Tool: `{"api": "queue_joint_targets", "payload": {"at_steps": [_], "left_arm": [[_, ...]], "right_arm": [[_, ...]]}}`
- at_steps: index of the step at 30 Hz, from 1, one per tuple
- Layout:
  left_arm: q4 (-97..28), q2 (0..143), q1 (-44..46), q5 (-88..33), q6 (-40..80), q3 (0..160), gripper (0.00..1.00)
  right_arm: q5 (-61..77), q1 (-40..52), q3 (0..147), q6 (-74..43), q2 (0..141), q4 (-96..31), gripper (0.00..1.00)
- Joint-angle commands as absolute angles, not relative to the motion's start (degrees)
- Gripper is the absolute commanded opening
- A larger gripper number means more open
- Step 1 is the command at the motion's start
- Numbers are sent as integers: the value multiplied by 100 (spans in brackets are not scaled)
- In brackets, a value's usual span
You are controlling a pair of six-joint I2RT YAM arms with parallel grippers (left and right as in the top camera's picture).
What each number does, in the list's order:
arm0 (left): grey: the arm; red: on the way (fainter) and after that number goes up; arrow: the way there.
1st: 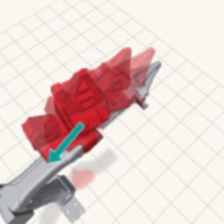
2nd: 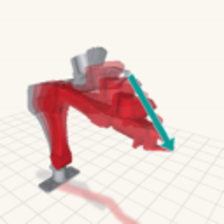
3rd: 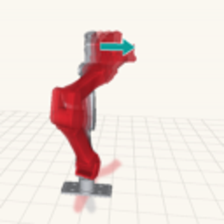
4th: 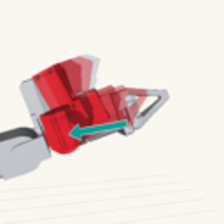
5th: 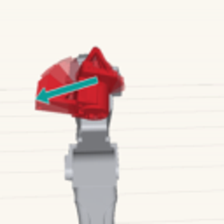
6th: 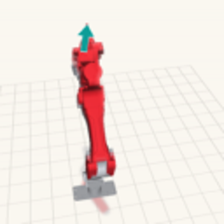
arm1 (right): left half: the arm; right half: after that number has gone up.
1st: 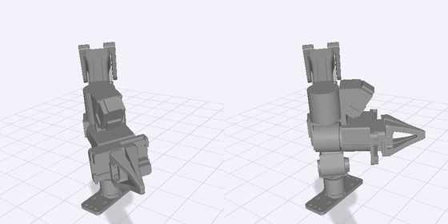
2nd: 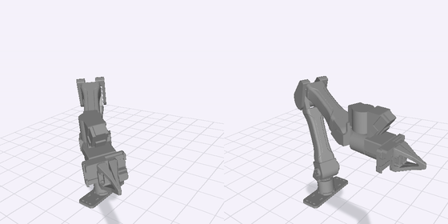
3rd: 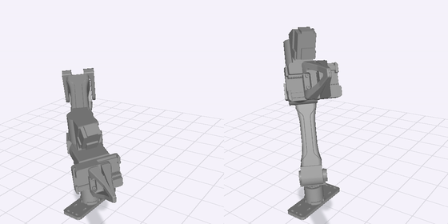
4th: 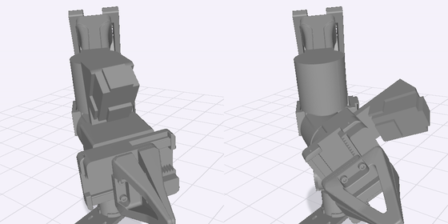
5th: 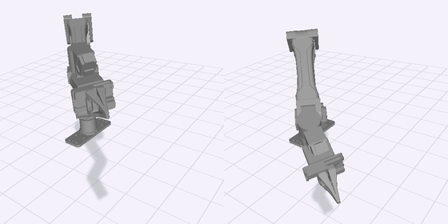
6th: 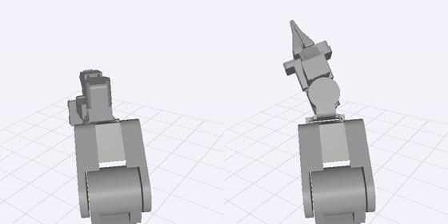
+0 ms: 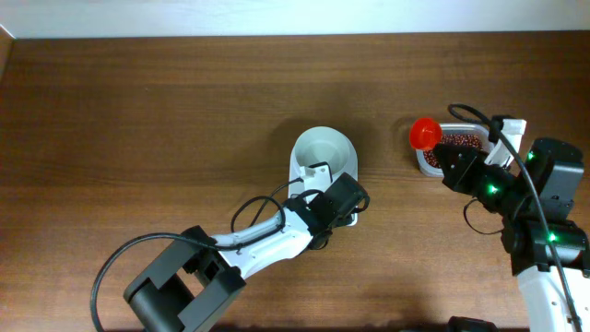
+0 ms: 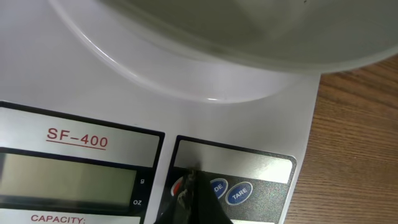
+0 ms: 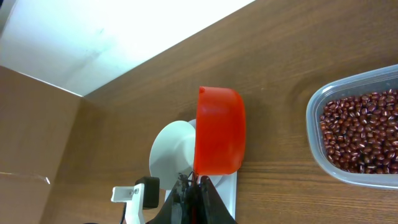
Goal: Scoop and weigh 50g on scale
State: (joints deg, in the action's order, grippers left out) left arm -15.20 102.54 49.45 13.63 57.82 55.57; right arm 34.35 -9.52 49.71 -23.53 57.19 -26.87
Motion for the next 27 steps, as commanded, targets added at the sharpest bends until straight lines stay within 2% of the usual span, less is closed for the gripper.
{"api": "queue_joint_targets", "payload": {"at_steps": [1,8,9,12,14,16,19,21,24,27], "left_arm": [[-1728,10429,4934,1483,5791,5561,0],[-2255,9771,4934,1098,5616,5564,0],[-2408,9400,4923,714,5118,5564,0],[-3308,7712,4646,762,4530,5564,0],[-3750,6914,4379,1201,4272,5564,6],[-4250,6495,4139,1804,4272,5561,6],[-4200,6665,4023,1894,4274,5555,0],[-3800,7365,4119,1629,4276,5555,0],[-2810,8888,4641,1365,4278,5555,0],[-1957,9605,5118,1437,4278,5555,0]], "right_arm": [[3380,-982,5105,-2270,5695,-2683,4],[3385,-982,5105,-2270,5695,-2705,4],[3385,-982,5105,-2270,5695,-2731,4],[3387,-982,5103,-2272,5695,-2770,4],[3385,-982,5103,-2272,5695,-2768,4],[3382,-982,5103,-2272,5695,-2766,4],[3380,-982,5103,-2272,5697,-2657,4],[3382,-982,5103,-2270,5697,-2596,4],[3361,-982,5103,-2270,5708,-2596,4],[3361,-982,5103,-2270,5712,-2598,4]]}}
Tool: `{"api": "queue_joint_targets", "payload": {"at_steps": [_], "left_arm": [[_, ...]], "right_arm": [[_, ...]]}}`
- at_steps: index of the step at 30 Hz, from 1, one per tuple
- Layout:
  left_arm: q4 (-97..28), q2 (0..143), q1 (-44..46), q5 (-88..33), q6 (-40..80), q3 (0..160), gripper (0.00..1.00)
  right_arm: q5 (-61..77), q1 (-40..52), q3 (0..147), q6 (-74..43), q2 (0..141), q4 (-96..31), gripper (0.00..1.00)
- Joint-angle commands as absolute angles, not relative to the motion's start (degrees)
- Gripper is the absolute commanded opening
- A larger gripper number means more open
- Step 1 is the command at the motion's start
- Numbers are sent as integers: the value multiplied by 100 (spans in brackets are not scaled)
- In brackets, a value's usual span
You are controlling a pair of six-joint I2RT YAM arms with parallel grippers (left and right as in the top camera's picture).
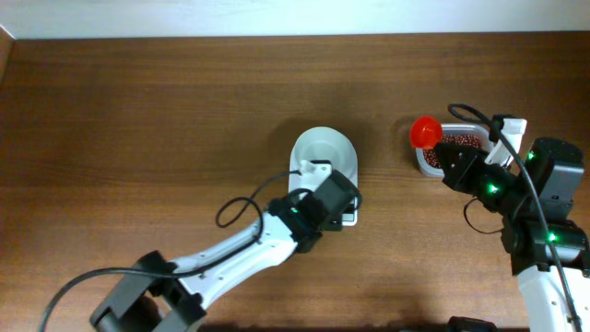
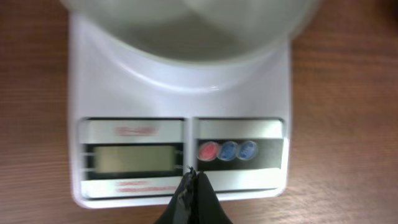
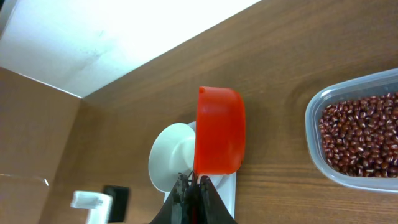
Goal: Scoop and weigh 50g on scale
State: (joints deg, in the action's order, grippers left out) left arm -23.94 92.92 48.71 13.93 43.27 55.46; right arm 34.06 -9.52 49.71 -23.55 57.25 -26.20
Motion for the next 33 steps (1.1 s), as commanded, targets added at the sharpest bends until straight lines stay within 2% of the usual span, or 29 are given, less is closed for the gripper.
{"api": "queue_joint_targets", "payload": {"at_steps": [1,7,13,33], "left_arm": [[-1761,9828,5133,1476,4324,5555,0],[-1197,10221,5122,1723,4580,5555,0],[-1481,10320,4987,1929,5319,5555,0],[-1559,10320,4987,1426,5334,5555,0]], "right_arm": [[3361,-982,5103,-2270,5712,-2606,4],[3363,-982,5103,-2270,5712,-2731,4],[3363,-982,5103,-2270,5712,-2770,4],[3361,-982,5103,-2270,5896,-2768,4]]}}
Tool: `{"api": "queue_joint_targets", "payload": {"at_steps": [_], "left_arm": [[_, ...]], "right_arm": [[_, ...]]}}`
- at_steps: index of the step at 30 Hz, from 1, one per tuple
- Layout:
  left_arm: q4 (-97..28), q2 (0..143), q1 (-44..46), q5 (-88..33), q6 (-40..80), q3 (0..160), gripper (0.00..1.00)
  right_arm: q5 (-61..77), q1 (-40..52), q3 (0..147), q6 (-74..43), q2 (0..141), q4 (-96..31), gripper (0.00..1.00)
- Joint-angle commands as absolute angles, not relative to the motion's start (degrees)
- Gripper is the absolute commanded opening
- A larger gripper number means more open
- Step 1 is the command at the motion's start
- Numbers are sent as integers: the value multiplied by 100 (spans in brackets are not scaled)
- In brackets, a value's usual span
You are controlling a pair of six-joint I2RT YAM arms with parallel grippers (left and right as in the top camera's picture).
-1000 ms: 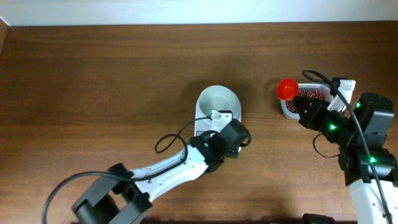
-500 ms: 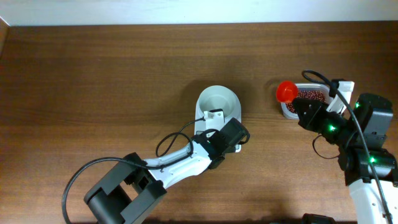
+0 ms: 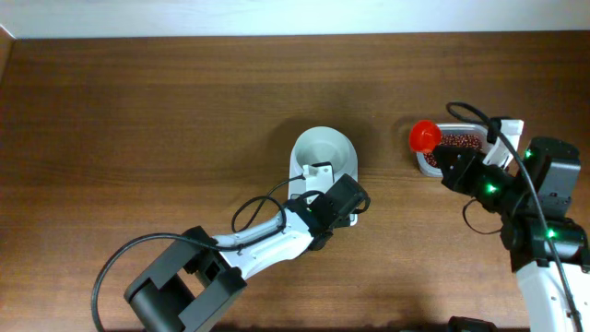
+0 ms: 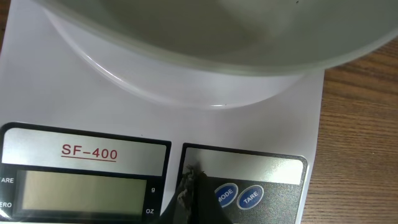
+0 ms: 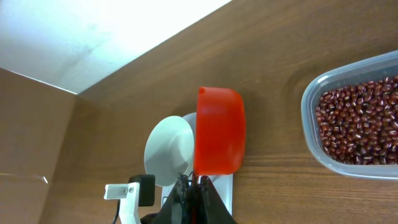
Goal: Scoop and weigh 50g on scale
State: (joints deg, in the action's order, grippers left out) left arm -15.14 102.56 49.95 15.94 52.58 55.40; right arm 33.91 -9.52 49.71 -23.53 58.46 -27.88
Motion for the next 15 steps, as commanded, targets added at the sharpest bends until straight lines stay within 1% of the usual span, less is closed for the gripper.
{"api": "queue_joint_targets", "payload": {"at_steps": [1,11,15], "left_arm": [[-1570,10320,4987,1426,5336,5555,0],[-1632,10521,4982,1221,5592,5555,0],[-1337,10667,4982,1216,5594,5555,0]], "right_arm": [[3361,-982,5103,-2270,5898,-2768,4],[3361,-982,5103,-2270,5898,-2615,4],[3365,-982,5103,-2270,5898,-2617,4]]}}
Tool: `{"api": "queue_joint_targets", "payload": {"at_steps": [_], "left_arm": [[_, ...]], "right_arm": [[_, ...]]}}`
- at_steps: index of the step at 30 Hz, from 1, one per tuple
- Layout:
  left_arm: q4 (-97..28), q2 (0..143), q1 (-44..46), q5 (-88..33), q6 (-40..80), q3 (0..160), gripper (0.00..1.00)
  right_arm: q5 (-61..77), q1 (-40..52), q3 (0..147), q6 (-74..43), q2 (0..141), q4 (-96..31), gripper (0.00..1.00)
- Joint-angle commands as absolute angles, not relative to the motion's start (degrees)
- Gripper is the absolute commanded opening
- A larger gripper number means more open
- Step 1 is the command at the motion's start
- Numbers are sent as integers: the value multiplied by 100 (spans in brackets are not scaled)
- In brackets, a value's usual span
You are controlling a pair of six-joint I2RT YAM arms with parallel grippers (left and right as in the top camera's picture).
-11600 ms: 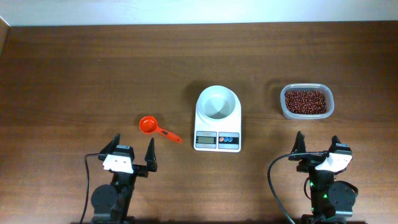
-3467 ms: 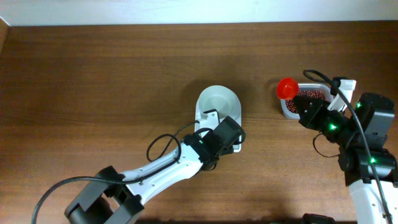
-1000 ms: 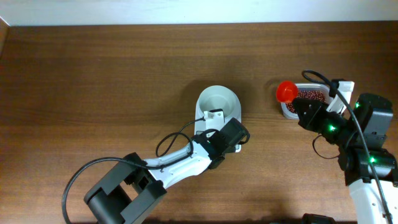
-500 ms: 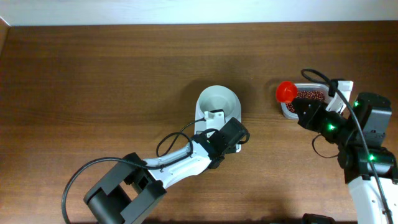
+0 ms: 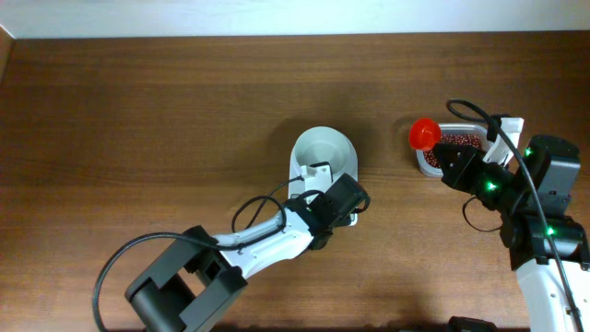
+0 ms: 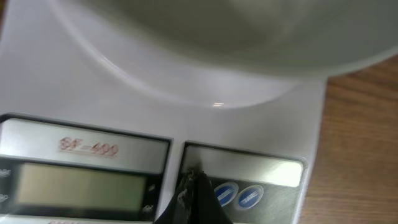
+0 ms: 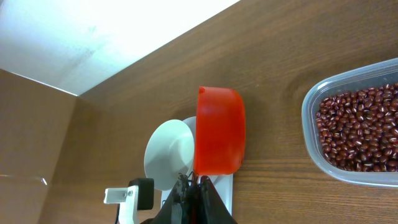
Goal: Scoop and weigh 50g on scale
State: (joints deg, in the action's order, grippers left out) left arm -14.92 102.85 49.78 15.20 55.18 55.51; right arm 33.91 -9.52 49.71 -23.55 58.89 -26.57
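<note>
A white scale [image 5: 348,175] with a white bowl [image 5: 324,152] stands mid-table. My left gripper [image 5: 334,198] is shut, its tip [image 6: 194,180] down on the scale's button panel [image 6: 273,173], just left of two blue buttons [image 6: 225,193]. The display [image 6: 81,186] is blank. My right gripper [image 5: 442,155] is shut on the handle of a red scoop [image 5: 424,134], held in the air to the left of a clear tub of red beans [image 5: 456,146]. In the right wrist view the scoop [image 7: 219,130] hangs between the bowl [image 7: 169,155] and the bean tub [image 7: 357,134].
Brown wooden table [image 5: 147,120] all round. A pale wall edge [image 5: 277,14] runs along the far side. The left arm's black cable [image 5: 258,207] loops beside the scale's near left corner.
The left wrist view is now blurred and shifted a little, with the tip at the same spot on the button panel. The display stays blank. The right gripper holds the scoop as before.
At first the shut left tip rested on the scale's button panel. Then it stood back, with the whole scale in its view. After that it was down on the panel again, and is there now. The right gripper held the red scoop by the bean tub throughout.
</note>
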Motion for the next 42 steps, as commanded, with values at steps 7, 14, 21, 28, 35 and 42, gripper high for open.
{"api": "queue_joint_targets", "payload": {"at_steps": [7,14,21,28,35,42], "left_arm": [[-2399,9039,4982,1240,4963,5658,0],[-5015,7500,4980,1739,3240,5649,99],[-5461,6772,3332,-676,-1420,6274,99],[-6149,6285,3177,-318,-2040,6311,99],[-6536,6340,1896,-2080,-3500,6901,99],[-6604,6340,1896,-1754,-3500,6899,99]], "right_arm": [[3406,-982,5103,-2274,5898,-2624,4],[3669,-982,5103,-2290,5898,-3046,4],[3968,-982,5183,-1232,5564,-4357,4],[3081,-987,5317,-1066,4491,-4661,4],[3076,-987,5317,-790,4493,-5315,4],[3076,-987,5317,-788,4493,-5271,4]]}}
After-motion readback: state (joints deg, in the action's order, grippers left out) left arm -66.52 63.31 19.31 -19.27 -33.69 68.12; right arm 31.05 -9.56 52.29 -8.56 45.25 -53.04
